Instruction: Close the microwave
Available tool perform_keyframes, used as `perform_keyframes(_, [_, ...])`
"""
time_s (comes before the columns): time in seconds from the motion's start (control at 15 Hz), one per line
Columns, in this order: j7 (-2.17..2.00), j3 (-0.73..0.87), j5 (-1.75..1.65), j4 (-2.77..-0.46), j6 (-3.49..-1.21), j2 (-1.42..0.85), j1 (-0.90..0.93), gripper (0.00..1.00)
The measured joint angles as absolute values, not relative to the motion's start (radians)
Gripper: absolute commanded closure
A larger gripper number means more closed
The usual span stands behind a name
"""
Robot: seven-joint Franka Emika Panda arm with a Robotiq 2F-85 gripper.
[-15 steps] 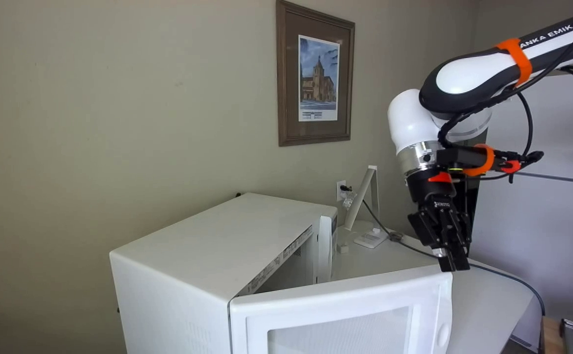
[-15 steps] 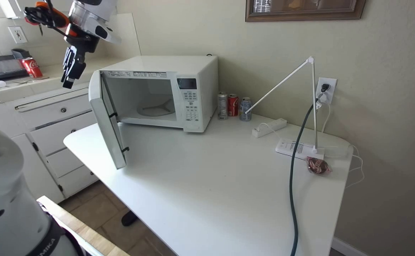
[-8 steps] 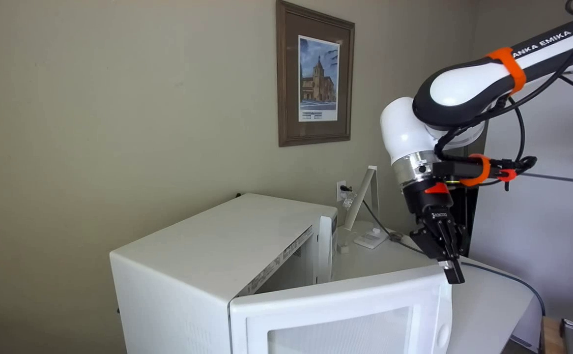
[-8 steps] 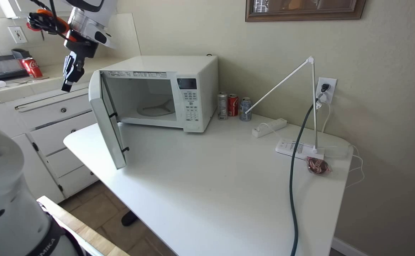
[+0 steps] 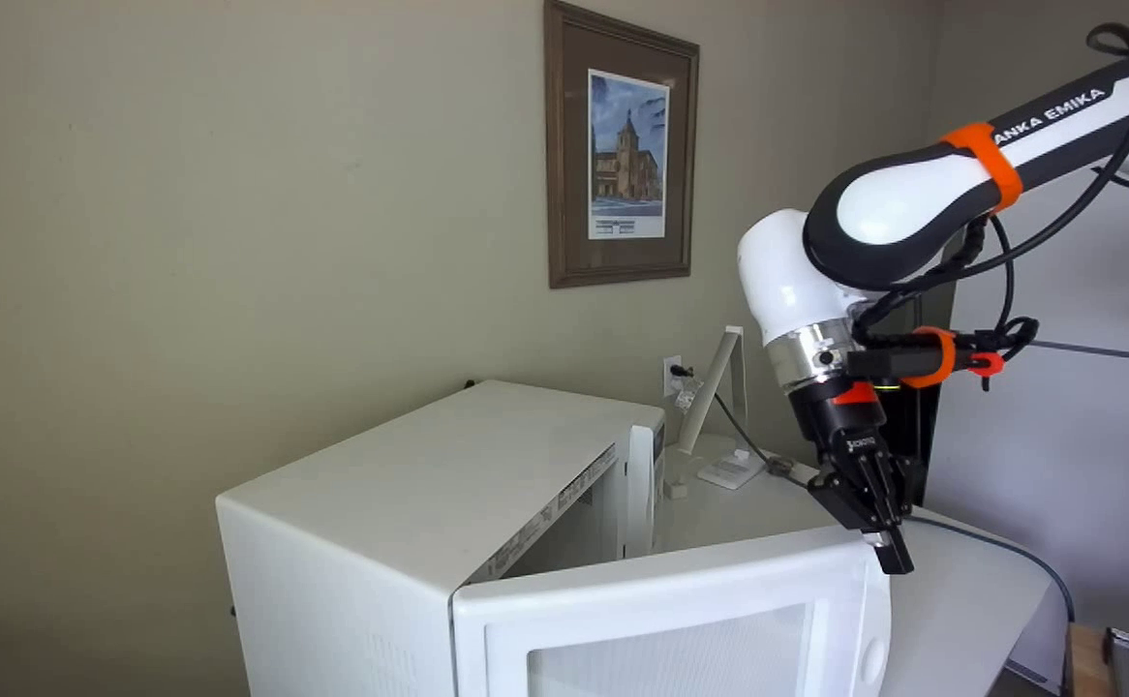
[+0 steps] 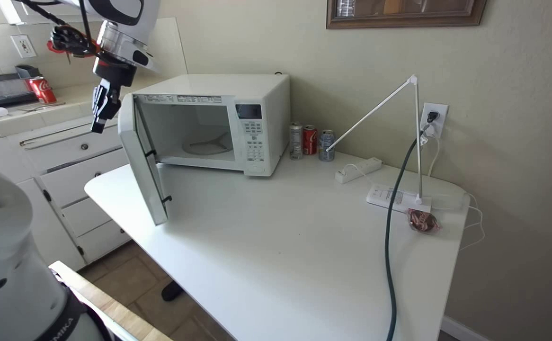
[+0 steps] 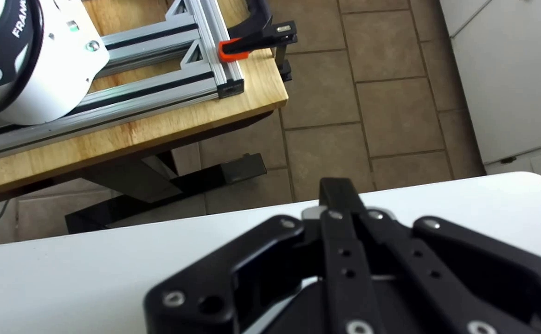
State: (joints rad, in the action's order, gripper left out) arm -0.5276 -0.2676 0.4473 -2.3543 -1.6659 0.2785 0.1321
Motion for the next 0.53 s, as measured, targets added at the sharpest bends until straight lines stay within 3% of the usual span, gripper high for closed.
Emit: perform_keyframes(0.53, [-0.534,-0.293,0.238,-2.351,-1.760,0.236,0.142,1.00])
